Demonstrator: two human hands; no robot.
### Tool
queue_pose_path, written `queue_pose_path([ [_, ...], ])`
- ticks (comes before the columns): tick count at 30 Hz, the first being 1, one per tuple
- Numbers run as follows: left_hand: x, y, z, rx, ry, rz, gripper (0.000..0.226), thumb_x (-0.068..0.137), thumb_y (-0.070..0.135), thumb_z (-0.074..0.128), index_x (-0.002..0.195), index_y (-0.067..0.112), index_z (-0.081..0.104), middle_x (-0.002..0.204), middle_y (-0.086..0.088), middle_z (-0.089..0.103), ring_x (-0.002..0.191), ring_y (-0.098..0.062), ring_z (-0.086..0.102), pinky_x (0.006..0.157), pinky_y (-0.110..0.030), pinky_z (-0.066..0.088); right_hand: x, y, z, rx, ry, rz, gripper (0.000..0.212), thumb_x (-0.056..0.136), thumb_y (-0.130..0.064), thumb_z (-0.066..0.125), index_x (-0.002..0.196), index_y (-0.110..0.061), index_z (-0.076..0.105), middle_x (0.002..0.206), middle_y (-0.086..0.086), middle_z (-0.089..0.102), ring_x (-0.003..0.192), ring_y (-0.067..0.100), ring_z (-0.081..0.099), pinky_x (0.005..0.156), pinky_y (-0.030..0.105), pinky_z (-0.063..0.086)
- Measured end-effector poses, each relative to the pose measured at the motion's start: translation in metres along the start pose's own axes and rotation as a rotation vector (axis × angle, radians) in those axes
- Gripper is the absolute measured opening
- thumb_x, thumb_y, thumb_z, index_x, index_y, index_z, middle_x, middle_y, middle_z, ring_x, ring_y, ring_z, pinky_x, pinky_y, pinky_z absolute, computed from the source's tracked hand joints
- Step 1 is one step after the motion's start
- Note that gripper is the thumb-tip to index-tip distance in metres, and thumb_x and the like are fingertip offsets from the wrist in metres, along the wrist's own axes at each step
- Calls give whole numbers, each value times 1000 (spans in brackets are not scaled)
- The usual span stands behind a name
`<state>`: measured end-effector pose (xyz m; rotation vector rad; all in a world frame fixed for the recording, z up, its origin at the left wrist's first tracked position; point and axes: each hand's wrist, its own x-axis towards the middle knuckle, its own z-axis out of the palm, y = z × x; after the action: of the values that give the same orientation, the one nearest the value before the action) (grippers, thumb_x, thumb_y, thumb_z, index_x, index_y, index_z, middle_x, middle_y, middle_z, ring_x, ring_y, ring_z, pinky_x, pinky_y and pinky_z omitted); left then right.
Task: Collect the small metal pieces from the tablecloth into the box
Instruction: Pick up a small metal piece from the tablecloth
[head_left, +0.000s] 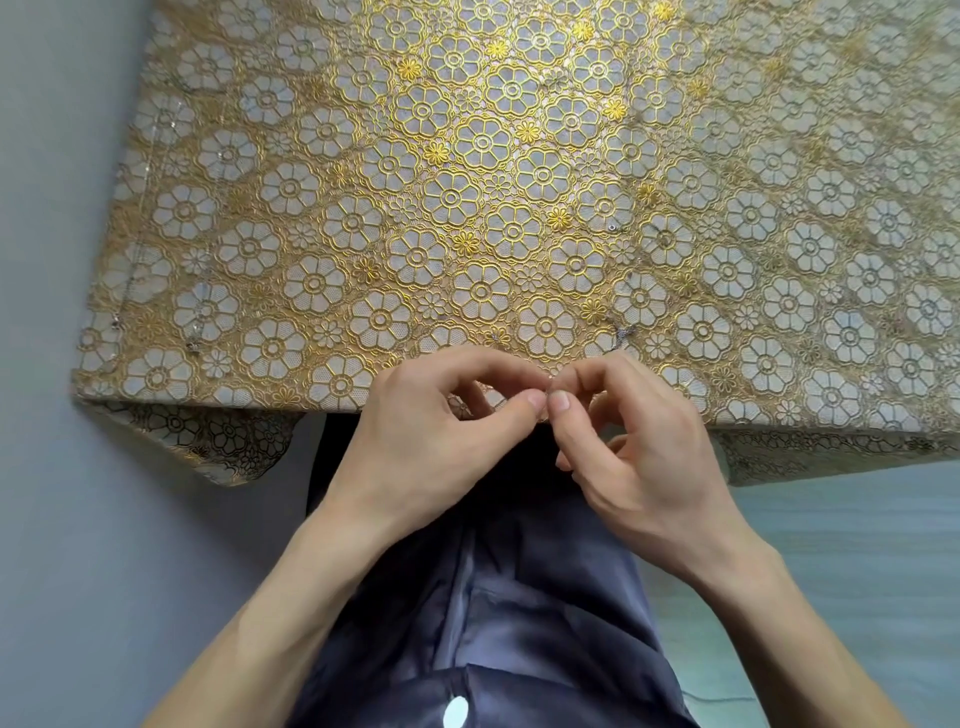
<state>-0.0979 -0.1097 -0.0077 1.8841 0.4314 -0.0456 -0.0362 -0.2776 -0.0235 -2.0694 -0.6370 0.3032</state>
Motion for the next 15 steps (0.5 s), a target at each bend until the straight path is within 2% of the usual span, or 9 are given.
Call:
queue_pose_path([
  [4,-1,2,0,-28,13,-22,9,83,31,82,87,39,80,77,18,73,58,0,55,59,-16,43,-1,0,0,-13,4,-7,14,96,-33,55,94,-20,60,85,-16,56,66,10,63,55,19,47],
  [10,-3,8,2,122,75,16,3,80,32,81,80,33,79,70,25,68,61,1,62,58,-9,43,-2,0,0,-87,14,-39,13,95,-30,55,93,-19,61,81,-14,54,67,8,59,56,17,45],
  [15,-3,7,8,268,167,121,10,80,39,71,81,30,75,76,17,70,68,-5,64,64,-27,53,-2,-2,5,-152,60,-13,17,95,-34,53,92,-19,61,83,-16,53,69,6,56,62,20,44],
])
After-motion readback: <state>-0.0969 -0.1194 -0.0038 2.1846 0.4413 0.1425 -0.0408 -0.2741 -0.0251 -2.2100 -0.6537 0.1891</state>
